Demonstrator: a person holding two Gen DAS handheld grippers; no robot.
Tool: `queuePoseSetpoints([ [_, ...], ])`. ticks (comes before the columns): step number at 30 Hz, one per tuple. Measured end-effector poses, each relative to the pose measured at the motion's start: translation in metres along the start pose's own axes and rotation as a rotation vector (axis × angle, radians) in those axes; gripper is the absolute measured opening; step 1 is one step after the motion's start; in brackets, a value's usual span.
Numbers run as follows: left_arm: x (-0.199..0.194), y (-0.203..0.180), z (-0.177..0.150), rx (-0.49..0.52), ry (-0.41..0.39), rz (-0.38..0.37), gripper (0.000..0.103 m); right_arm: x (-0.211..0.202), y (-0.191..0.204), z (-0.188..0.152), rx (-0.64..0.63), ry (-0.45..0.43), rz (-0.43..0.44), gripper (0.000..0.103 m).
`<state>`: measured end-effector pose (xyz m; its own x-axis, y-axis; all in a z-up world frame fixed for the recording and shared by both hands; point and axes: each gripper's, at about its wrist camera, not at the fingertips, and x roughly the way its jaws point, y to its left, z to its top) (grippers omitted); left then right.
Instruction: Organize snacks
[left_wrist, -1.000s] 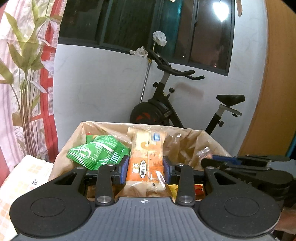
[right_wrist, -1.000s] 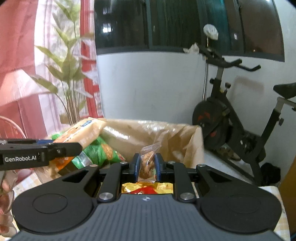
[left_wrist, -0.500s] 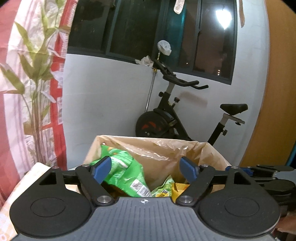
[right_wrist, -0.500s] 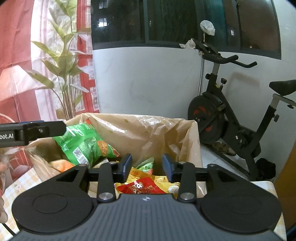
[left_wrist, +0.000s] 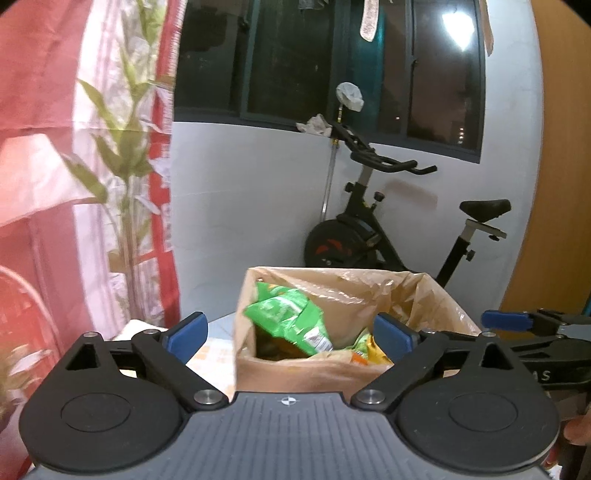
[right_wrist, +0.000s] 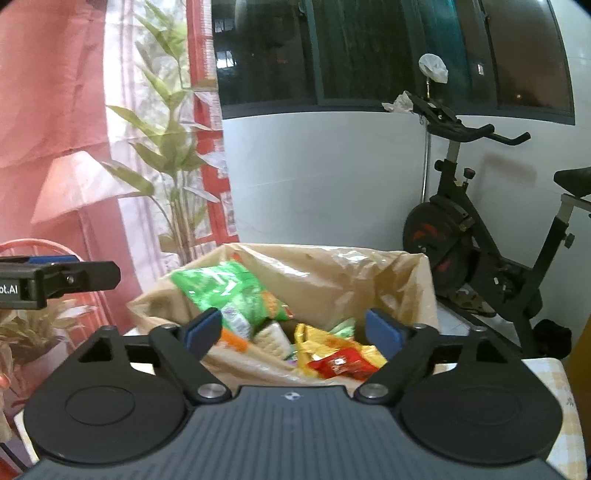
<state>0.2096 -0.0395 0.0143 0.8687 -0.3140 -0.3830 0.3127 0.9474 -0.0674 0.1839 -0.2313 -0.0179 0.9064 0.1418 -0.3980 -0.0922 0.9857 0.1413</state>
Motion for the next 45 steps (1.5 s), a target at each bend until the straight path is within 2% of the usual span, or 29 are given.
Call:
queuePoseSetpoints([
  [6, -0.042, 0.001, -0.005, 0.030, -0.062, 0.125, 0.098, -0.033, 0.029, -0.005, -0.029, -0.025, 0.000, 0.103],
  [12, -0.086, -0.002, -0.009, 0.021, -0.081, 0.142, 0.098, -0.072, 0.057, -0.010, -0.057, -0.073, -0.057, 0.103],
  [21, -0.136, -0.009, -0.019, 0.019, -0.113, 0.173, 0.098, -0.116, 0.077, -0.019, -0.017, -0.107, -0.042, 0.103],
  [32, -0.150, -0.008, -0.024, -0.006, -0.124, 0.182, 0.098, -0.135, 0.085, -0.028, 0.004, -0.114, -0.010, 0.103],
  [45, -0.155, -0.014, -0.027, -0.005, -0.138, 0.190, 0.098, -0.139, 0.084, -0.030, 0.014, -0.120, -0.023, 0.103],
])
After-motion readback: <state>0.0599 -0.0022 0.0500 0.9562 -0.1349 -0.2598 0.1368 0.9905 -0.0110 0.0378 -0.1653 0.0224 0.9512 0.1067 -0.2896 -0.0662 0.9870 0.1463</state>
